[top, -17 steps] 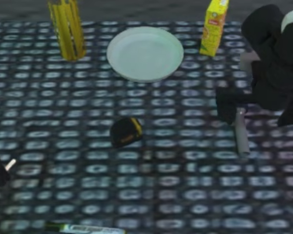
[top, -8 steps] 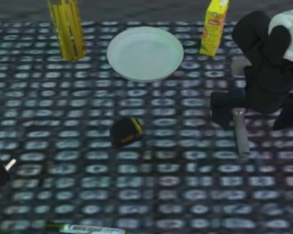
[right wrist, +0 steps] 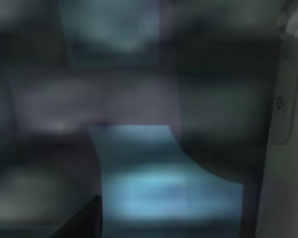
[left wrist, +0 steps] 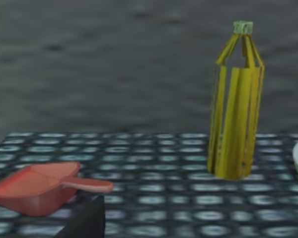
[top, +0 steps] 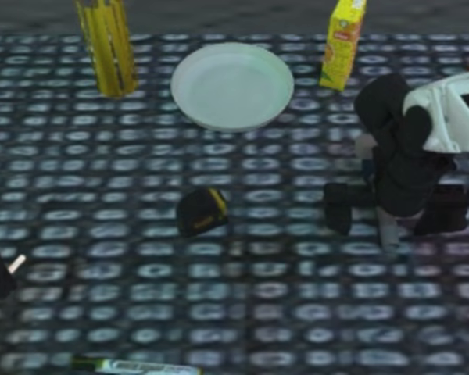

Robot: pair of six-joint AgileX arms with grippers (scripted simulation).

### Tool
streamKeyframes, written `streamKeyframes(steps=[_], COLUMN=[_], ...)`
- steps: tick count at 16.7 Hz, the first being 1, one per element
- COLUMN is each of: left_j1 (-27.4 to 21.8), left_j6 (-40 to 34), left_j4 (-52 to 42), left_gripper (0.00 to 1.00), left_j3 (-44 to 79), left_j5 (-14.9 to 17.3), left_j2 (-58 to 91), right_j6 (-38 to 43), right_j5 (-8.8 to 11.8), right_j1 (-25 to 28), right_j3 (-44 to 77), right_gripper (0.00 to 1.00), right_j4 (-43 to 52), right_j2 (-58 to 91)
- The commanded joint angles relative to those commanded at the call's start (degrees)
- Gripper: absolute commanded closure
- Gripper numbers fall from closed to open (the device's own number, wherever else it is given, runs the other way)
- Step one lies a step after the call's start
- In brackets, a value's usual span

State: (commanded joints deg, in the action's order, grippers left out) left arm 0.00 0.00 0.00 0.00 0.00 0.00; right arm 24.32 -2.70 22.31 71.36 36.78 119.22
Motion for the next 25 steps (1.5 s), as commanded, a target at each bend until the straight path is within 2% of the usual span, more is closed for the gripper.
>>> streamKeyframes(steps=[5, 18, 25], left_j1=[0.0, 0.0, 0.0], left_j6=[0.0, 0.0, 0.0], left_j4=[0.0, 0.0, 0.0], left_gripper=[0.0, 0.0, 0.0], left_j3=[0.0, 0.0, 0.0], left_j5=[0.0, 0.0, 0.0], left_j2=[0.0, 0.0, 0.0], right_j6=[-0.02, -0.02, -0.02], right_j5=[0.0, 0.0, 0.0], right_j1=[-0.03, -0.03, -0.03], right_j3=[-0.55, -0.55, -0.55], right_gripper=[0.0, 0.98, 1.0], right_j4=[-1.03, -1.03, -1.03], right_j2=[0.76, 0.76, 0.76])
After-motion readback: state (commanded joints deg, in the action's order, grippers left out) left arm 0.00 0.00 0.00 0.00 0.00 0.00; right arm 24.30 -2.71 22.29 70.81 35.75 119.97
